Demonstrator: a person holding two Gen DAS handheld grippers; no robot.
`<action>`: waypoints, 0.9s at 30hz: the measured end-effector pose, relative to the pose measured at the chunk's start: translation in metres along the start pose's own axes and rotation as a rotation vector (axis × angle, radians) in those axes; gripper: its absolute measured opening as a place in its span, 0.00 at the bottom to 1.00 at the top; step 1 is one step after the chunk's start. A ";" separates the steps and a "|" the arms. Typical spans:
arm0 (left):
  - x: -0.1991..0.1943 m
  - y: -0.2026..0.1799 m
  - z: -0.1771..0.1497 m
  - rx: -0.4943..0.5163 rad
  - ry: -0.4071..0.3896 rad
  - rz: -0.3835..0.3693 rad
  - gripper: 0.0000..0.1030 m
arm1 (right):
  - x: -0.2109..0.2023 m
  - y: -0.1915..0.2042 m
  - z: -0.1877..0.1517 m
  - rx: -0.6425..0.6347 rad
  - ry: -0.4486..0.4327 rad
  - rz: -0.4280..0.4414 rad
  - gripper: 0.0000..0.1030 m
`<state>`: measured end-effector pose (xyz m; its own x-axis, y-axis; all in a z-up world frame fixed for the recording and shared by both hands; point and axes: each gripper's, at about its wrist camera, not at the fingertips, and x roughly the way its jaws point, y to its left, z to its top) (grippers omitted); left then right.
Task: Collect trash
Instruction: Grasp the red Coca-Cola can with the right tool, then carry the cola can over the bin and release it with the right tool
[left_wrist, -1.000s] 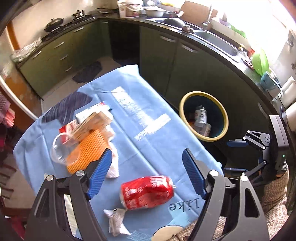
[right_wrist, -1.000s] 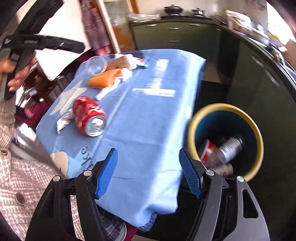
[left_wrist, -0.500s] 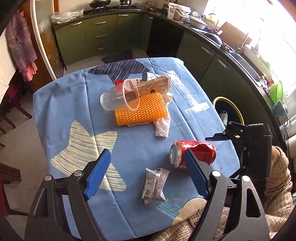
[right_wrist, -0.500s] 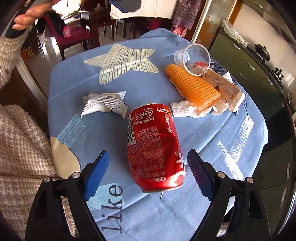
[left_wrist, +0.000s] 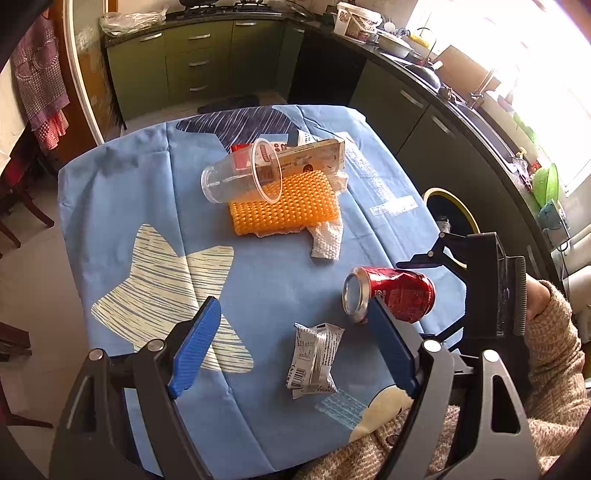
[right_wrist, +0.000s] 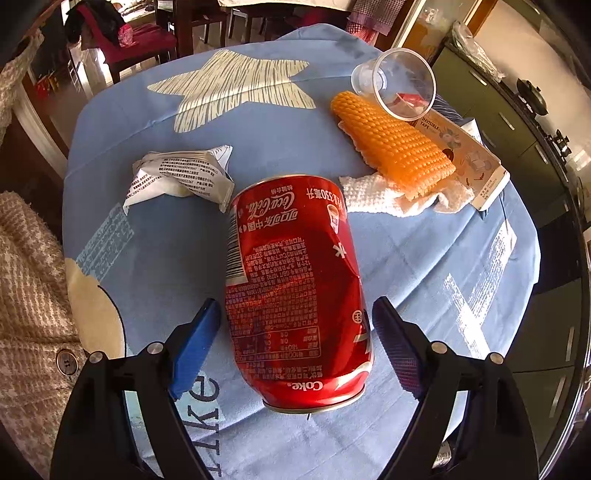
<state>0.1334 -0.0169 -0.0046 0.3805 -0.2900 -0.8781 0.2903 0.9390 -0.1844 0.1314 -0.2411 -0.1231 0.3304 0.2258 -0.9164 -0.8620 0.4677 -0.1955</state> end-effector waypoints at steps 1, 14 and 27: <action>0.001 -0.001 0.000 0.004 0.002 -0.001 0.75 | -0.001 0.000 -0.001 0.005 -0.005 0.002 0.73; 0.009 -0.008 -0.001 0.025 0.026 -0.005 0.75 | -0.020 -0.016 -0.011 0.098 -0.066 0.007 0.72; 0.016 -0.018 -0.001 0.054 0.043 -0.016 0.75 | -0.071 -0.070 -0.063 0.281 -0.083 -0.147 0.72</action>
<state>0.1335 -0.0386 -0.0162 0.3378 -0.2959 -0.8935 0.3434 0.9226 -0.1757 0.1441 -0.3441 -0.0660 0.4836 0.2018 -0.8517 -0.6669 0.7151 -0.2093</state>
